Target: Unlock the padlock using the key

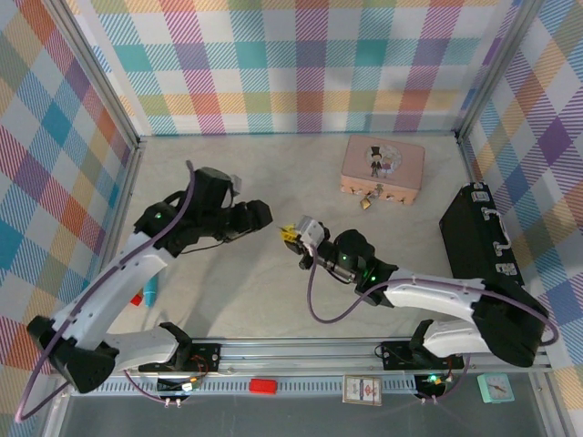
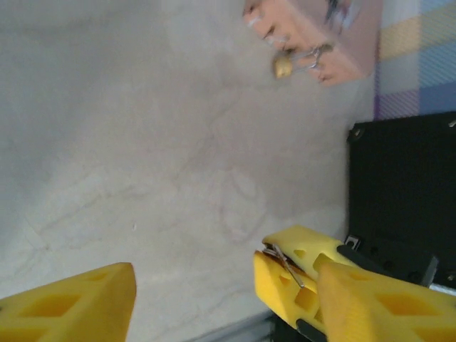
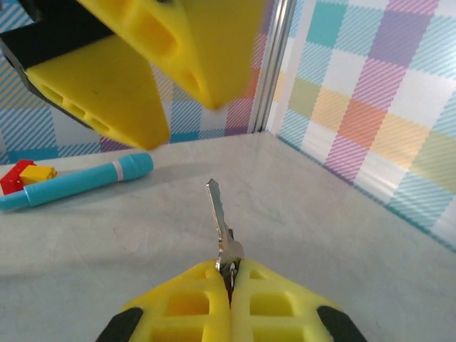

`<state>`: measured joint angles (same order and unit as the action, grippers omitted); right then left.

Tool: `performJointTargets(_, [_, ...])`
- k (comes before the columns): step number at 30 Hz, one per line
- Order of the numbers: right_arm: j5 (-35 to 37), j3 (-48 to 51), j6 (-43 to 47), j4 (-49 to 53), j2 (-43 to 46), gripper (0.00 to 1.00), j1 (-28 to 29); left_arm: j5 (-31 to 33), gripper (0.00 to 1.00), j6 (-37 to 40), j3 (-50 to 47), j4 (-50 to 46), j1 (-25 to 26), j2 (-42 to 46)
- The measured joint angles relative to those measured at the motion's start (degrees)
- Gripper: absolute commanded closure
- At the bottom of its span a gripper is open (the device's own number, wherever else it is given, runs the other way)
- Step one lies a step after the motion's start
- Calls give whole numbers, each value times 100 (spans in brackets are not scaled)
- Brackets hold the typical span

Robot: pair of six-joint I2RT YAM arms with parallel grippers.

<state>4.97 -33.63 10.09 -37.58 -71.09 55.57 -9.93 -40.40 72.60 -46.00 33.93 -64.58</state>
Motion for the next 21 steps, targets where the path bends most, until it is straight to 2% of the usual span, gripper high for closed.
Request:
performJointTargets(2, [-22,-188,-358,675,240,100,0,107,18,319,-273,341,-33,426])
performJointTargets(7, [-514,-520,-1130,2249,560,100,-4,9,18,1266,-1397,1692,-33,1331])
performJointTargets(13, [-1725,-542,-1917,3377,874,100,-402,-1036,16,2138,-2911,3639,-33,1576])
performJointTargets(17, [-2623,-542,-2286,3609,1132,100,-1073,-1810,13,2610,-3230,4511,-33,1421])
performJointTargets(21, [-3182,-592,-2334,3834,1244,100,-1464,-2369,18,2955,-3425,5556,-33,1119])
